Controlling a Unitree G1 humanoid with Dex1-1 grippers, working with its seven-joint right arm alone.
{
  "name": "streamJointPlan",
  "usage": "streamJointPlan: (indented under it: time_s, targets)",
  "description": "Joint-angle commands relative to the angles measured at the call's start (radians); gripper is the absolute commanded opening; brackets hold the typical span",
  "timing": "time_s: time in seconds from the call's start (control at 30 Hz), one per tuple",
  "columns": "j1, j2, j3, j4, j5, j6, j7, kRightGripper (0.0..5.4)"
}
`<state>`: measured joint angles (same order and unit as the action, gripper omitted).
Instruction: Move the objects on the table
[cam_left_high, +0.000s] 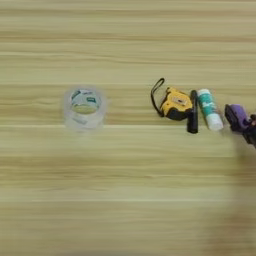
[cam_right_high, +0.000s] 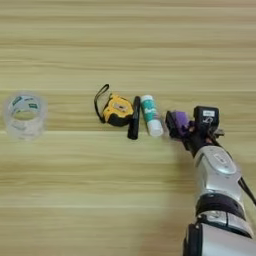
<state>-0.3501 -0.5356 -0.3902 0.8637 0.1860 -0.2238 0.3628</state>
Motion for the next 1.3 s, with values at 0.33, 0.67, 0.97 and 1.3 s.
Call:
streamJointPlan:
  time_s: [0.33, 0.67, 0.97, 1.3]
  targets:
    - [0.048, 0.002, 0.022, -0.607, 0.045, 0.132, -0.010, 5.37]
    - [0.030, 0.074, 0.176, -0.770, 0.003, 0.234, 0.023, 5.37]
    - [-0.009, 0.130, 0.350, -0.800, -0.060, 0.281, 0.104, 5.37]
    - [-0.073, 0.213, 0.493, -0.746, -0.120, 0.363, 0.165, 5.37]
